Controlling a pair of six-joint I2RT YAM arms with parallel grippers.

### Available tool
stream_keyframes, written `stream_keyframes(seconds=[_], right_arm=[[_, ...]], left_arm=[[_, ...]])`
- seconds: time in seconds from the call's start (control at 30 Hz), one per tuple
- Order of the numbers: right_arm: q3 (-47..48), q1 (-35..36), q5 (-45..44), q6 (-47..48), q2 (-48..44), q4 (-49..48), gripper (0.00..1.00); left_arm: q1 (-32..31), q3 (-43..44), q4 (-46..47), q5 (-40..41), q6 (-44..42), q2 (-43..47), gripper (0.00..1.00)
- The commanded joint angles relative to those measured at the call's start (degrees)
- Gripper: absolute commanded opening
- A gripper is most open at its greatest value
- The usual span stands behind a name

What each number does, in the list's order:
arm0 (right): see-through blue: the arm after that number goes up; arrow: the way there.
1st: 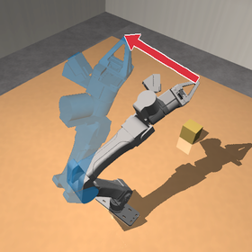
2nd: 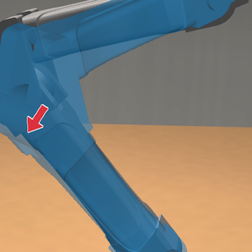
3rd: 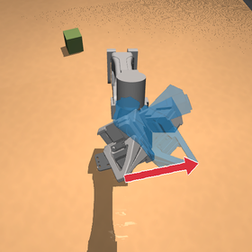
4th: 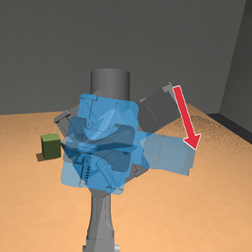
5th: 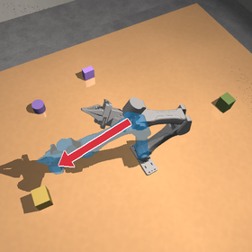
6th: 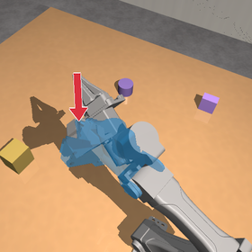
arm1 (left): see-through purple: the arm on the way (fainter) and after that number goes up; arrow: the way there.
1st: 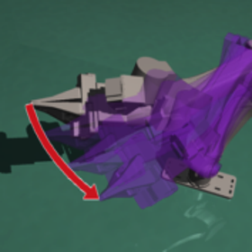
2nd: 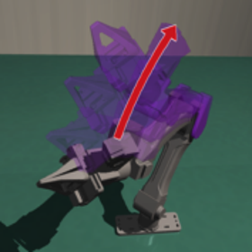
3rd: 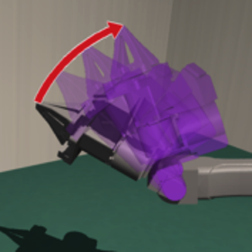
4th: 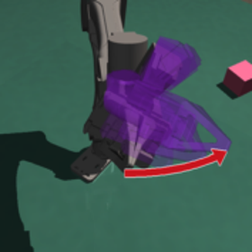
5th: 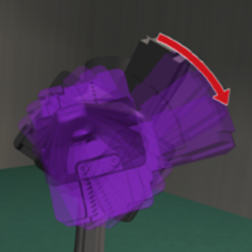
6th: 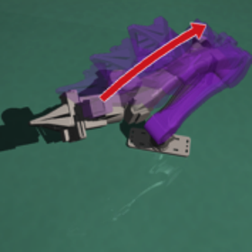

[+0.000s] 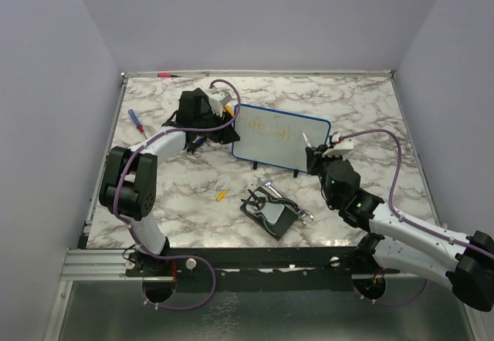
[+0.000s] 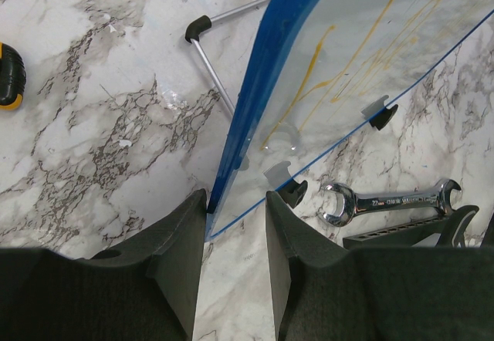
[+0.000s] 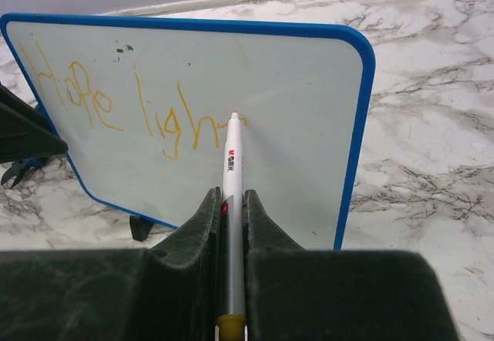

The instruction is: Write a sentence on the whiteboard

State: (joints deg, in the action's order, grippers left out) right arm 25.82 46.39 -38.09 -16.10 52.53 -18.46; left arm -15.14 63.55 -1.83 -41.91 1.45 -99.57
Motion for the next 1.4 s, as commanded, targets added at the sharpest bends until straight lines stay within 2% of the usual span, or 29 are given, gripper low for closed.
stream_keyframes(seconds=[0.0, 0.4, 0.93, 1.37], right_arm=[[2.37, -0.25, -1.26, 2.38, 2.10, -3.18, 0.00], [2.69, -0.25, -2.07, 3.56, 4.00, -5.84, 0.00], [-1.16, -0.25, -2.51, -4.89, 2.98, 2.33, 0.00], [-1.48, -0.25, -3.04, -7.81, 3.64, 5.02, 0.00]], left_arm=[[-0.51, 0.52, 0.24, 0.43, -0.62, 0.60, 0.37], [-0.49, 0.52, 0.29, 0.34, -0.66, 0.52, 0.37], [-0.51, 0.61, 0.20, 0.25, -0.60, 0.73, 0.37], [-0.51, 0.61, 0.24, 0.25, -0.57, 0.88, 0.37]])
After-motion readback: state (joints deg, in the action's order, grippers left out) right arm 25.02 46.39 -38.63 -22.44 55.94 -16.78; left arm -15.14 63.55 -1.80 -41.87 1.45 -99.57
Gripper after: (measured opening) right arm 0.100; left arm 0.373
